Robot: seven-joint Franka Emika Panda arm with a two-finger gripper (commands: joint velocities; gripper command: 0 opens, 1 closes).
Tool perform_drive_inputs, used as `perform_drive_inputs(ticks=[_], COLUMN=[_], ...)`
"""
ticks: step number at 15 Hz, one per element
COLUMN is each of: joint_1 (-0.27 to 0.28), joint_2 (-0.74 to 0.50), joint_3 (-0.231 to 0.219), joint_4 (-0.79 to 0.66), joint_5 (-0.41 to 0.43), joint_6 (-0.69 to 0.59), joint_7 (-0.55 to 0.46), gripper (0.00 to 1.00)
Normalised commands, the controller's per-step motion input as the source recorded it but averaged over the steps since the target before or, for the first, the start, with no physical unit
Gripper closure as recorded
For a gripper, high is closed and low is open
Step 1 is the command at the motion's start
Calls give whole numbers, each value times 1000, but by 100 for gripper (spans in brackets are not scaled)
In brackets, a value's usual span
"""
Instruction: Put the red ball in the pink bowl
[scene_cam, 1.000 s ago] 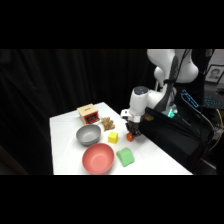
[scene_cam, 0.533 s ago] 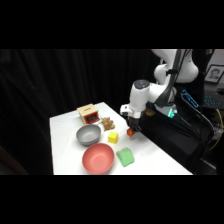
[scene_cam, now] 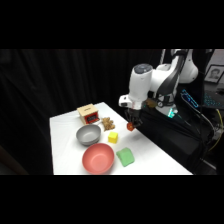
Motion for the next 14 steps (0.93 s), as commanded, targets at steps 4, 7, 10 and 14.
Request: perform_drive_inputs(ticks=[4, 7, 10, 14], joint_1=[-175, -128, -110, -109], joint_2=[-167, -72, -6, 156], joint_3=[199, 145, 113, 91], joint_4=[196, 259, 301, 388], joint_5=[177, 136, 120, 95], joint_6=[-410, -355, -317, -233], joint_7=[-202, -157, -149, -116], gripper=[97, 97, 97, 97])
